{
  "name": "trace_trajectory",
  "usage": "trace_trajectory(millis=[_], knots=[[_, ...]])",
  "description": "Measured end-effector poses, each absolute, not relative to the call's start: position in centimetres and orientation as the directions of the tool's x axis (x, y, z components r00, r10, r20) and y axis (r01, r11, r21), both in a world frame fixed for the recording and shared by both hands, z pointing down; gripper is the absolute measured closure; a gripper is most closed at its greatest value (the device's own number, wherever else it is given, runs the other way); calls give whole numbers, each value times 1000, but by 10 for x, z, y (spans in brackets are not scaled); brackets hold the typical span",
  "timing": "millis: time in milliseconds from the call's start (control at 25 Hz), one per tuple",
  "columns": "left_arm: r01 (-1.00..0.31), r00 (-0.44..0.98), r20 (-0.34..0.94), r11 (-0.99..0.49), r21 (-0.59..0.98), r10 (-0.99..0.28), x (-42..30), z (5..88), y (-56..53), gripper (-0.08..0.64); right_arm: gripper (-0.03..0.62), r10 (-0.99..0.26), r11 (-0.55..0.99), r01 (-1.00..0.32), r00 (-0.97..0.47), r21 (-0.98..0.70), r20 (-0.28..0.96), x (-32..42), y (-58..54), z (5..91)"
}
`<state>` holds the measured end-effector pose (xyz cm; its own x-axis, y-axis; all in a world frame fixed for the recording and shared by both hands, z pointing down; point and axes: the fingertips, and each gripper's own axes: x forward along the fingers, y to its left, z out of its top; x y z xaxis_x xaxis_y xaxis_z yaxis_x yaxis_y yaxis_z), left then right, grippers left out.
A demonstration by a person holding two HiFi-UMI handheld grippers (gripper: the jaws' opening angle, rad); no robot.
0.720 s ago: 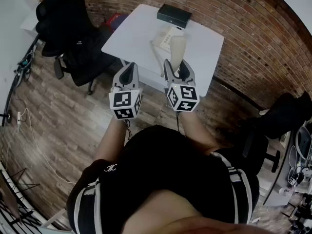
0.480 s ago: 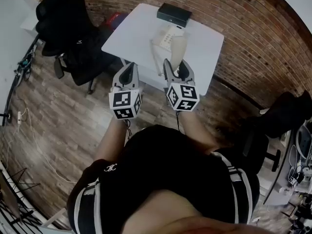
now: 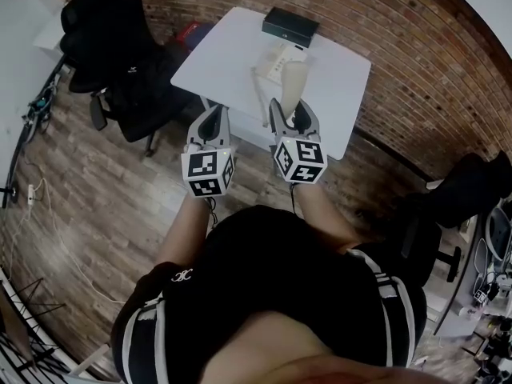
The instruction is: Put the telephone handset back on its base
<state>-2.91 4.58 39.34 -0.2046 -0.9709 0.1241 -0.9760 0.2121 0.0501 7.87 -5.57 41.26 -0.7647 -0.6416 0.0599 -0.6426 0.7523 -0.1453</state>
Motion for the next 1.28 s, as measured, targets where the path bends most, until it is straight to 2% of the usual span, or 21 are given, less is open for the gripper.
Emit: trace_trajectory(millis=[720,1280], knots=[[-982,-156,149,170,85,-976,-81,413,45,565,390,-689,710,-685,-724,-161,44,42,-54,414],[-987,-139,165,150,52,-976,-111,421,-5,565,390,-697,695,-696,-714,-182,69,9,-108,426]])
